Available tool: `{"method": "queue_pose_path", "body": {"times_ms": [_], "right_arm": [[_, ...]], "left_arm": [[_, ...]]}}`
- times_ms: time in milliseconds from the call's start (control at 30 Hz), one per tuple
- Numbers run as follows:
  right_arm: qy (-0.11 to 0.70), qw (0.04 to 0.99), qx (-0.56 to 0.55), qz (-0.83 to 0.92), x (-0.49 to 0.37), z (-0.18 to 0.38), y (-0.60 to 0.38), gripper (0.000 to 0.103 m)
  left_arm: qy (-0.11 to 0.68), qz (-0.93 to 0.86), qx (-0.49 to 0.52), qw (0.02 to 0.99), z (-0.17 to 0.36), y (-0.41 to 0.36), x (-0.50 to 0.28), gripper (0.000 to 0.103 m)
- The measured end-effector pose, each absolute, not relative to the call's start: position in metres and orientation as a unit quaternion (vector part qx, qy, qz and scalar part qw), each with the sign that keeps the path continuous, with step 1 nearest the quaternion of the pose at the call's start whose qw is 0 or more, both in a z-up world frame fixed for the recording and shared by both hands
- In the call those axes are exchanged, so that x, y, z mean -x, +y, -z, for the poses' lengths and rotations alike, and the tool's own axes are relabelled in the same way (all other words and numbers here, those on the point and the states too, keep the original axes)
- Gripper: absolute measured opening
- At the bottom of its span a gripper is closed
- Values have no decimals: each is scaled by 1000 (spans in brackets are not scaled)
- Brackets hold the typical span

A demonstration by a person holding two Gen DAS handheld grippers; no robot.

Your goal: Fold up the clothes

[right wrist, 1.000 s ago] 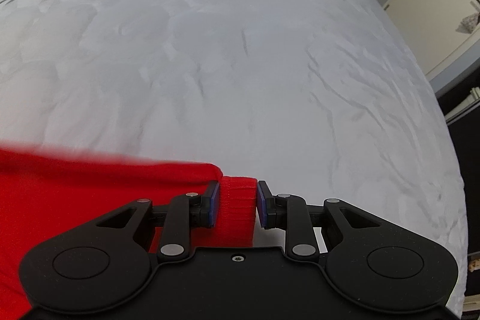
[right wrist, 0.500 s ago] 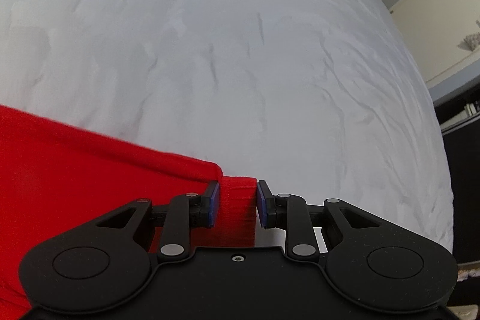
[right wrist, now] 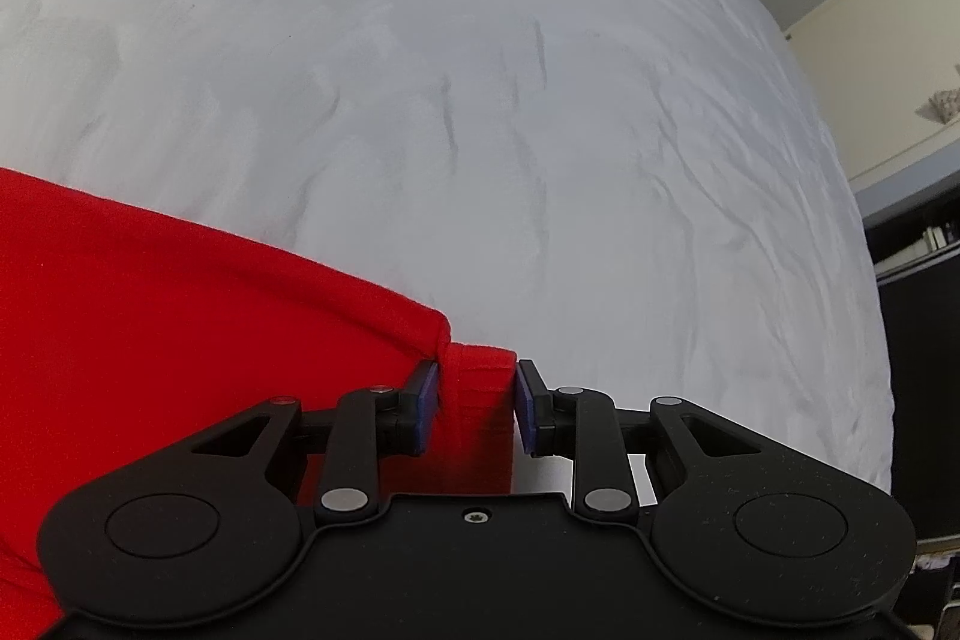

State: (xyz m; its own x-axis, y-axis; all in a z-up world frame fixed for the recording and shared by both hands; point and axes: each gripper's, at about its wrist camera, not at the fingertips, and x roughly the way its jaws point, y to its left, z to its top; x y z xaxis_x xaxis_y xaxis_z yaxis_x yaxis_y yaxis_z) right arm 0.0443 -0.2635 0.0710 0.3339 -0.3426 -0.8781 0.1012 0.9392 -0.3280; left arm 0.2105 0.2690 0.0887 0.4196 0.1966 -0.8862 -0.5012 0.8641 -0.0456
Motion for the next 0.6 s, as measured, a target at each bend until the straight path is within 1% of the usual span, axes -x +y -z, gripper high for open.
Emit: {"method": "queue_pose_path", "body": {"times_ms": [133, 200, 333, 367, 400, 433, 467, 500, 600], "right_arm": [[564, 808, 106, 134, -43, -70, -264, 26], [564, 807, 109, 132, -42, -69, -263, 27], [565, 807, 105, 135, -43, -68, -263, 27], [565, 807, 107, 136, -43, -68, -263, 28], [565, 807, 110, 135, -43, -69, -261, 28], [565, 806, 113, 134, -42, -69, -259, 28], [566, 806, 115, 133, -43, -69, -259, 28], [566, 805, 115, 132, -43, -69, -260, 28], [568, 805, 108, 132, -44, -68, -262, 28]], "left_arm": [[491, -196, 121, 840, -93, 265, -207, 38], [516, -162, 122, 832, -87, 262, -206, 38], [533, -141, 121, 826, -72, 252, -203, 37], [537, -141, 125, 822, -68, 250, -204, 35], [541, -142, 127, 819, -64, 248, -205, 22], [544, -141, 127, 817, -60, 244, -206, 15], [546, -140, 125, 817, -59, 240, -206, 15], [542, -141, 115, 821, -60, 235, -205, 10], [519, -119, 80, 843, -71, 214, -202, 9]]}}
